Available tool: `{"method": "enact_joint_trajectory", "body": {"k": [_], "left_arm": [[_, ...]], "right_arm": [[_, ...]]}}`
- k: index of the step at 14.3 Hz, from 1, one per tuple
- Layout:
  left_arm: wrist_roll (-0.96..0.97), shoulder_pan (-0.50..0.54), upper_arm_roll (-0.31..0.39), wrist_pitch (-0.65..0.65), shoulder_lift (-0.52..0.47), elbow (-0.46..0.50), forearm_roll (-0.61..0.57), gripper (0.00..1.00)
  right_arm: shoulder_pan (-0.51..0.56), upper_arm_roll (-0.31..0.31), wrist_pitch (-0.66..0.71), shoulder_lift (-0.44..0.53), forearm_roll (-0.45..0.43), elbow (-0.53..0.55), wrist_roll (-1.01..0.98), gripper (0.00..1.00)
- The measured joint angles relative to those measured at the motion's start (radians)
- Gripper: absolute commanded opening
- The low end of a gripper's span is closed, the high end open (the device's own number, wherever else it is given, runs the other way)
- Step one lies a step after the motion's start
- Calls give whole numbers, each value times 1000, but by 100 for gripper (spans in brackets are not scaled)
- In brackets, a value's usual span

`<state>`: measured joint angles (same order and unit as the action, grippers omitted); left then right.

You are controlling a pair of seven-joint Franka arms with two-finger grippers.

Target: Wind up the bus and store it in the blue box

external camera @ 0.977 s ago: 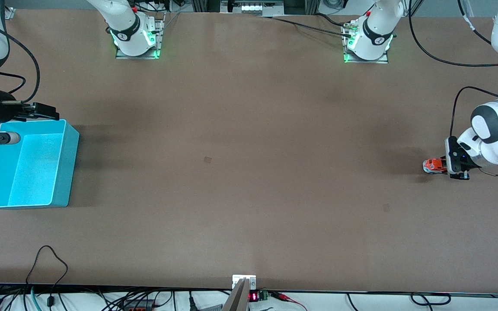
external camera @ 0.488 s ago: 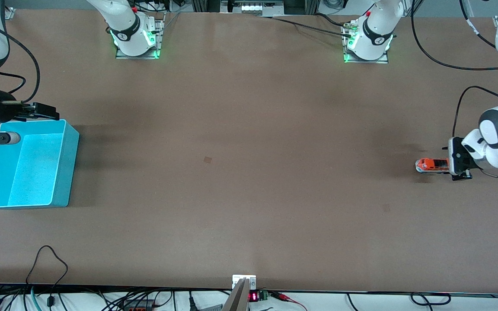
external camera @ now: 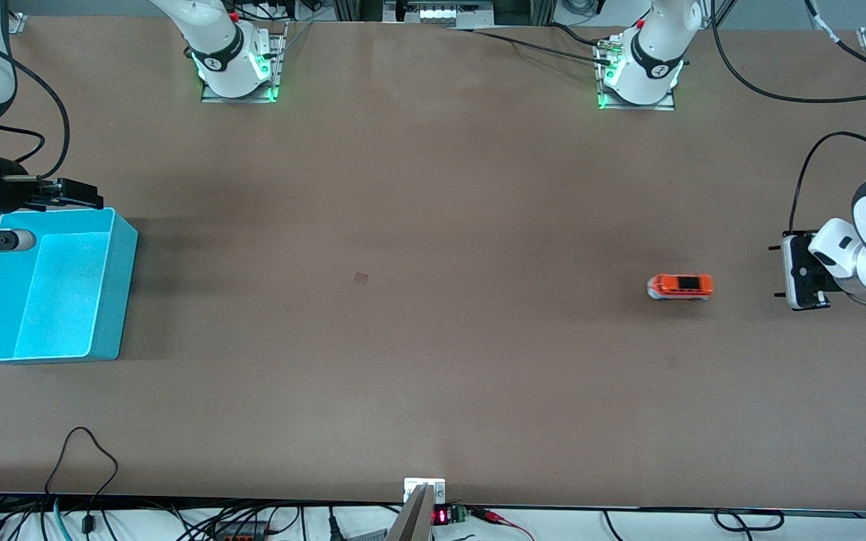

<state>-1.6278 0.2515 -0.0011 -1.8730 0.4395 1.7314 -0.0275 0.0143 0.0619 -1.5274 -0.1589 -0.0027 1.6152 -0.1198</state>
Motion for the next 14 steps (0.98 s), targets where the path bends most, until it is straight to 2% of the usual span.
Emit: {"method": "enact_joint_trajectory", "body": {"k": [4, 10, 14], "left_arm": [[270, -55, -2, 187, -83, -63, -14, 100], [611, -191, -5, 397, -101, -233, -51, 100], [872, -243, -4, 468, -192, -292, -59, 100]], "right_arm": [[0, 0, 0, 0, 0, 0, 0, 100], [0, 0, 1, 0, 0, 0, 0, 100], [1, 0, 1, 0, 0, 0, 0, 100]]}}
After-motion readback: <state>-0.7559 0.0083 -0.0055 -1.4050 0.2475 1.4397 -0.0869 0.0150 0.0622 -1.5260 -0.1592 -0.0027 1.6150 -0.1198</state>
